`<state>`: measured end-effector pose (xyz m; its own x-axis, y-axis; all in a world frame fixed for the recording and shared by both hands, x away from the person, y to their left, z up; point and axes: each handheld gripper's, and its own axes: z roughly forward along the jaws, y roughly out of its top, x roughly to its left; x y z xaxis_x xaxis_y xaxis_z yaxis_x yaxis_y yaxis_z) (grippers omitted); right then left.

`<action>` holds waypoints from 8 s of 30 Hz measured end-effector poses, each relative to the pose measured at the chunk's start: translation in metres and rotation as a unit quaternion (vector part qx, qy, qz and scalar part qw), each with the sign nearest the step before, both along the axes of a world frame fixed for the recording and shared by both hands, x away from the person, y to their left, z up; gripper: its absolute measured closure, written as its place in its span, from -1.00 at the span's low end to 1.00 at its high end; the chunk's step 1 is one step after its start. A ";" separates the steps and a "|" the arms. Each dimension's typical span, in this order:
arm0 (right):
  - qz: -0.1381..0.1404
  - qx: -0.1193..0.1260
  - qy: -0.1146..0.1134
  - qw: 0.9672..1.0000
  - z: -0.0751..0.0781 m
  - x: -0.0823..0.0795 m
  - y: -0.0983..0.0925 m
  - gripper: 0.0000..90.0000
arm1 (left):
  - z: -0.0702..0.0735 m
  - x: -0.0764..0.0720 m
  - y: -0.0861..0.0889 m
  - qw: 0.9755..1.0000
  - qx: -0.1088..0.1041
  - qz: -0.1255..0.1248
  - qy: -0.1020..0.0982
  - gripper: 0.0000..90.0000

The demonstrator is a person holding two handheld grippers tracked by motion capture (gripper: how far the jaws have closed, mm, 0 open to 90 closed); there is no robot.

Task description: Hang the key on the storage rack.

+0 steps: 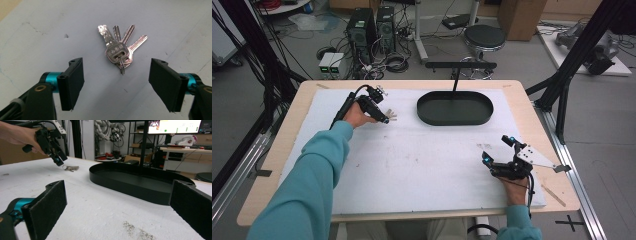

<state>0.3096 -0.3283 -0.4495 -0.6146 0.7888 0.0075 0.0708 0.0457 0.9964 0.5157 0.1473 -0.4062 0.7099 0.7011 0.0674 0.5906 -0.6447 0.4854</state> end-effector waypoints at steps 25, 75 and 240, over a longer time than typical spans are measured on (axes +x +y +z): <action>0.000 0.000 0.000 1.000 0.000 0.000 0.000 -0.99 | -0.004 0.003 -0.001 1.000 -0.002 0.020 0.022 0.62; -0.003 -0.003 0.003 1.000 0.001 0.002 0.001 -0.99 | 0.025 -0.005 0.010 0.996 -0.089 0.001 0.006 0.97; 0.164 -0.152 0.203 0.953 0.209 0.167 0.104 0.98 | -0.029 -0.249 0.152 0.888 -0.349 0.014 -0.300 -0.96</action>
